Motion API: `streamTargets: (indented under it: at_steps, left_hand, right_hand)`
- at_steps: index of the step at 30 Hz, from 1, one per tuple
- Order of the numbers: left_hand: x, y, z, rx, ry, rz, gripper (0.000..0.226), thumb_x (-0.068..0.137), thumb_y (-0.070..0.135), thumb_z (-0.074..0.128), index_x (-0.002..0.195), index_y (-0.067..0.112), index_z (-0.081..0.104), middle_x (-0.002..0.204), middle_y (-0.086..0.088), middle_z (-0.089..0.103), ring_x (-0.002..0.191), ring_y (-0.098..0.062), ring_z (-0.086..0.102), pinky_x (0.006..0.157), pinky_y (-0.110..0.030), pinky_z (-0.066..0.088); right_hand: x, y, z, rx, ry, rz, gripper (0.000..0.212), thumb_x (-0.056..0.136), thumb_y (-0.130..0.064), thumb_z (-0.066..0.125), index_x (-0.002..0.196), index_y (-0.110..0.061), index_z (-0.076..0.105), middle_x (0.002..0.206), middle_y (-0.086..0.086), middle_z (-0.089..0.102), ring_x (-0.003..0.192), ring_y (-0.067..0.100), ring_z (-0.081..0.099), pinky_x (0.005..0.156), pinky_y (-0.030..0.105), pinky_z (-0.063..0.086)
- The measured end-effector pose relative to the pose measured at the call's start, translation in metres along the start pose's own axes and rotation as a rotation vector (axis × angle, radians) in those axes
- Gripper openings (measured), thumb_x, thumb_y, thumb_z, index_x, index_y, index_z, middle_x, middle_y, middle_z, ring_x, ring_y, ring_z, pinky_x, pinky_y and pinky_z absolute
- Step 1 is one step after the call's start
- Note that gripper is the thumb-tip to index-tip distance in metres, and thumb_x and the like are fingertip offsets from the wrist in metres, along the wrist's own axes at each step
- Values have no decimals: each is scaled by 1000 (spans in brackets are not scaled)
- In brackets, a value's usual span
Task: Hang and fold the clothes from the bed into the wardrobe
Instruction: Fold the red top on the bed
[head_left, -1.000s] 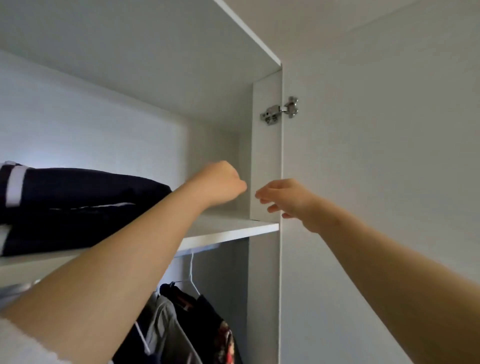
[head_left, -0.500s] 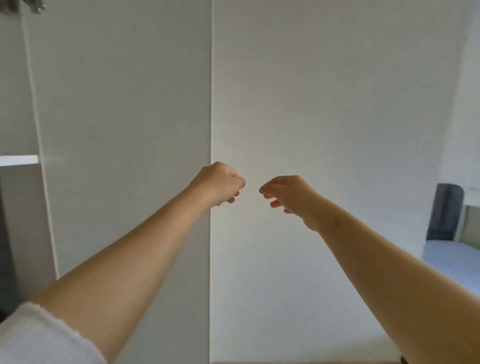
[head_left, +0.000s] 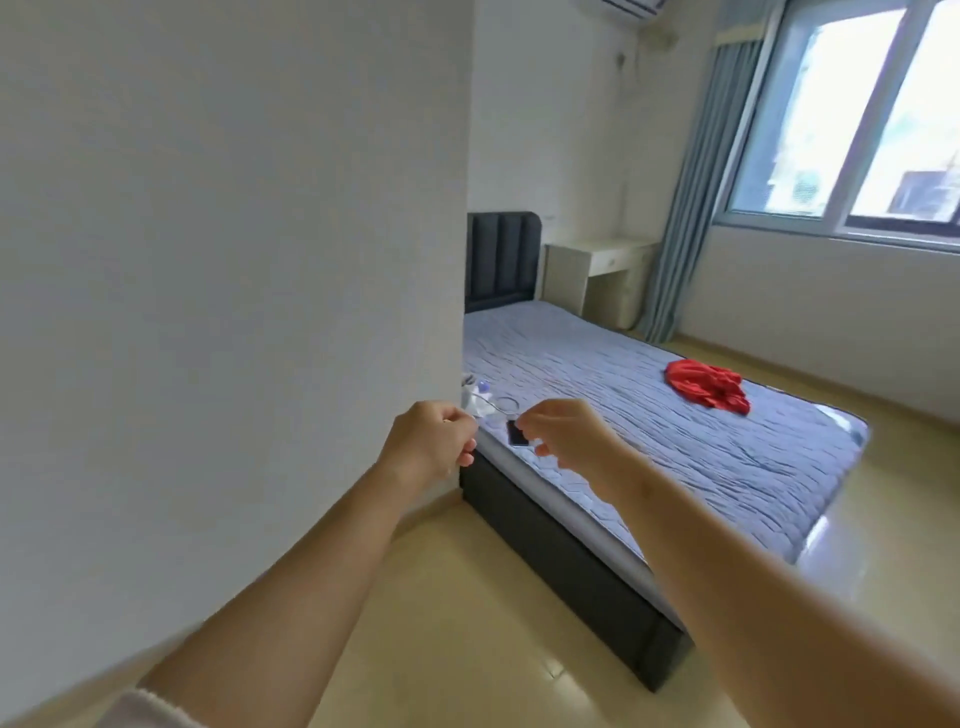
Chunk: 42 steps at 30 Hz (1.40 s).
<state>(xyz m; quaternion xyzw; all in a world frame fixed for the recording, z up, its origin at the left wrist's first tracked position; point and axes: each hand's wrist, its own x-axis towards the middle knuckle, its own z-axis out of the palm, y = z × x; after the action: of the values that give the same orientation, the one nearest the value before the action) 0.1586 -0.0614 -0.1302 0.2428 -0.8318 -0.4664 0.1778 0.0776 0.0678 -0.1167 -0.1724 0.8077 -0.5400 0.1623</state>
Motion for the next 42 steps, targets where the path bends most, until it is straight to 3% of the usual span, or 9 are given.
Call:
streamTargets:
  at_steps: [4,7,12,17,20,24,28,32,42]
  left_hand:
    - [26,5,103,-50,-219,-60,15,91,23,50,85,20,63,74,4,67,63,-7,65,53,-21,46]
    - [46,6,180,-45,-375,-84,15,92,24,50,93,18,63,80,3,68,73,-10,66,58,-24,46]
    - [85,17,310,-44,-579,-112,13,93,21,49,87,20,60,82,1,67,74,-9,65,60,-23,49]
    - [139,54,437,-15,-754,-128,14,95,17,47,96,12,60,84,-3,64,76,-13,62,66,-26,46]
    - [161,80,500,27,-829,-92,14,94,16,47,94,13,61,84,-4,64,72,-12,61,62,-24,45]
    - [171,102,562,72,-934,-78,13,93,16,49,89,16,61,79,-1,64,68,-11,61,59,-23,45]
    - [186,115,615,98,-989,-115,15,93,15,48,86,18,61,77,-1,64,68,-10,61,57,-23,44]
    - [200,133,675,112,-1019,-132,20,91,11,49,76,19,60,70,0,63,57,-6,60,53,-21,40]
    - [252,223,863,124,-972,-236,22,90,7,46,76,18,59,68,-1,59,57,-11,55,52,-20,35]
  right_hand:
    - [10,78,-64,-115,80,134,16,90,-19,52,93,-10,65,102,13,65,87,21,58,63,24,39]
    - [24,137,-104,-85,136,250,9,92,-22,53,93,-19,62,101,3,63,93,19,57,58,20,37]
    - [62,233,-175,-16,276,428,16,90,-22,55,99,-14,66,100,7,64,96,25,60,65,23,38]
    - [116,300,-248,96,430,591,19,86,-13,54,68,-17,57,68,2,54,73,21,49,52,21,30]
    - [138,322,-292,164,508,633,11,86,-10,52,79,-12,60,74,5,55,70,18,48,53,21,30]
    - [148,351,-339,246,603,738,19,89,-17,53,70,-21,56,84,2,59,80,20,53,57,21,34]
    - [164,375,-375,348,699,811,18,88,-16,53,71,-21,56,84,4,59,79,21,53,64,24,37]
    - [191,403,-416,464,711,827,15,87,-15,52,73,-19,57,79,2,58,77,21,52,59,23,36]
    - [272,483,-614,467,680,820,13,90,-13,49,80,-13,57,73,2,54,72,19,50,62,26,36]
